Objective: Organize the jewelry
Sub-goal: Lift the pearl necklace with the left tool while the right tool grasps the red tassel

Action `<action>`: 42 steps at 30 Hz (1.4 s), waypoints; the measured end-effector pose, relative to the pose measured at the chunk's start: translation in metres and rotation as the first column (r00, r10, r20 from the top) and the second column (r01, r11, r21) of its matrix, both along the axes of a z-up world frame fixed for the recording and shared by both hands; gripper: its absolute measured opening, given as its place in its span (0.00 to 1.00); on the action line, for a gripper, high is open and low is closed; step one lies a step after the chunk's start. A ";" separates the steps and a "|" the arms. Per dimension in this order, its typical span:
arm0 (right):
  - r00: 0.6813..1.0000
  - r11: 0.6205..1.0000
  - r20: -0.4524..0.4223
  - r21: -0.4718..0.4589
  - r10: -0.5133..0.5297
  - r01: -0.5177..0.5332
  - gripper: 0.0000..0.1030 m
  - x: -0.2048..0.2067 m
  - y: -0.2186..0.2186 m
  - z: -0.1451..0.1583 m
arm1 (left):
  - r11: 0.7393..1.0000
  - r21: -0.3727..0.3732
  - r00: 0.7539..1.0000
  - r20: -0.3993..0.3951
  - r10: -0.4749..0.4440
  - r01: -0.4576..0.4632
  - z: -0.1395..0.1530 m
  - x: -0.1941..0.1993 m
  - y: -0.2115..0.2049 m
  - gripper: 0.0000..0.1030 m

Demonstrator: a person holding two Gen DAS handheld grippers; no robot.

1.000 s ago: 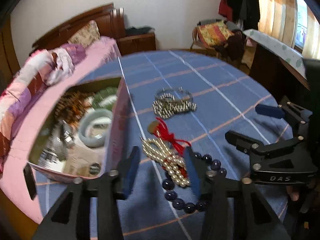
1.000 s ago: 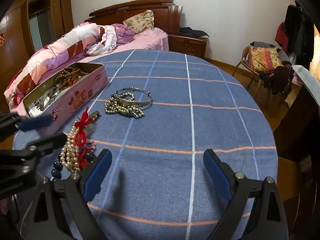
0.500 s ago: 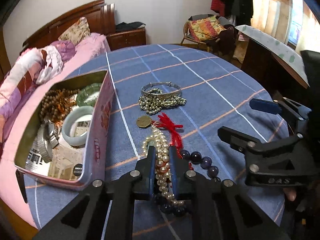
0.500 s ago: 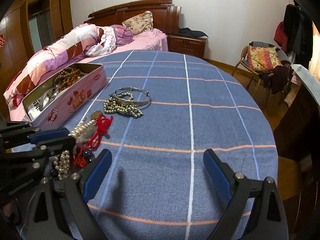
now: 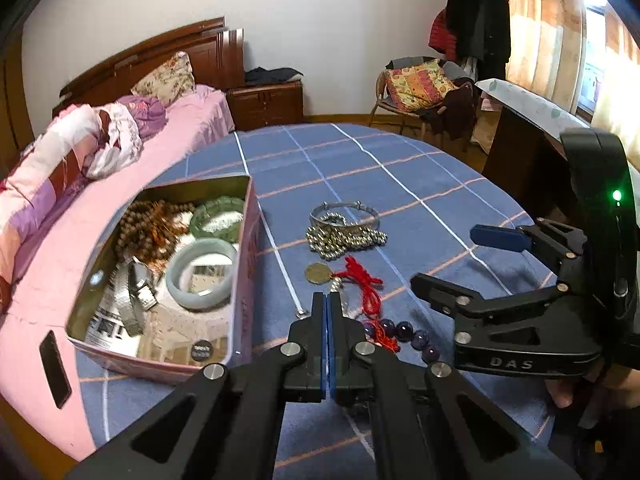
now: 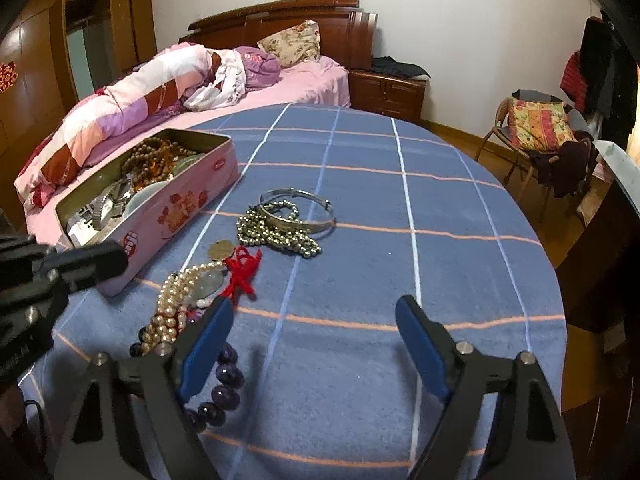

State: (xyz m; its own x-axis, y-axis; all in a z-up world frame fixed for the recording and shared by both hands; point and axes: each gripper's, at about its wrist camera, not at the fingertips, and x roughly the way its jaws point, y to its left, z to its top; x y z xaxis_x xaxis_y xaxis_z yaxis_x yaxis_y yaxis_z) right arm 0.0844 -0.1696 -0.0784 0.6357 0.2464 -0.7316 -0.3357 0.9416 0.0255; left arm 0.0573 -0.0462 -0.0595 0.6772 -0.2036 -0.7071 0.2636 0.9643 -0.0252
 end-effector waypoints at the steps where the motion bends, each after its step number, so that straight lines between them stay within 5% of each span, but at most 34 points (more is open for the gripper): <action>1: 1.000 1.000 -0.003 -0.002 -0.002 0.002 0.82 0.000 0.000 -0.001 | 1.000 0.004 1.000 -0.020 0.005 -0.005 -0.003 0.003 -0.001 0.01; 3: 1.000 1.000 -0.004 0.002 -0.007 0.007 0.83 -0.001 -0.003 -0.003 | 1.000 -0.004 0.999 -0.046 0.007 -0.007 -0.008 0.005 -0.002 0.11; 6: 1.000 1.000 -0.011 0.009 -0.016 0.016 0.84 0.000 -0.008 -0.004 | 1.000 -0.011 0.998 -0.050 0.026 -0.026 -0.012 0.005 -0.005 0.60; 7: 1.000 1.000 -0.012 0.009 -0.020 0.020 0.84 0.000 -0.009 -0.005 | 0.999 -0.012 0.999 -0.035 0.031 -0.031 -0.012 0.004 -0.005 0.63; 12: 1.000 0.999 -0.008 0.017 -0.027 0.027 0.83 0.000 -0.012 -0.003 | 1.000 0.003 0.999 -0.050 0.017 -0.017 -0.020 0.009 -0.011 0.63; 18: 0.999 0.999 -0.009 0.022 -0.041 0.042 0.83 0.002 -0.015 -0.004 | 1.000 -0.010 0.993 -0.120 -0.022 0.021 -0.039 0.018 -0.016 0.33; 19: 0.999 0.999 -0.010 0.027 -0.039 0.039 0.83 0.002 -0.015 -0.004 | 1.000 -0.020 0.994 -0.110 -0.023 0.021 -0.038 0.017 -0.015 0.19; 22: 0.999 0.999 -0.006 0.026 -0.037 0.038 0.83 0.002 -0.015 -0.002 | 0.999 -0.029 0.998 -0.063 -0.019 0.017 -0.024 0.010 -0.012 0.05; 35: 0.997 0.998 -0.045 0.021 0.061 -0.060 0.71 0.016 0.020 0.001 | 0.999 -0.048 0.995 0.101 0.023 -0.018 0.032 -0.011 0.012 0.05; 41: 0.985 0.994 -0.133 0.011 0.106 -0.106 0.48 0.032 0.038 -0.018 | 0.997 -0.047 0.993 0.103 0.064 -0.060 0.030 -0.001 0.027 0.05; 42: 0.983 0.994 -0.151 0.009 0.107 -0.107 0.32 0.033 0.038 -0.021 | 0.997 -0.051 0.993 0.100 0.068 -0.063 0.030 0.001 0.029 0.05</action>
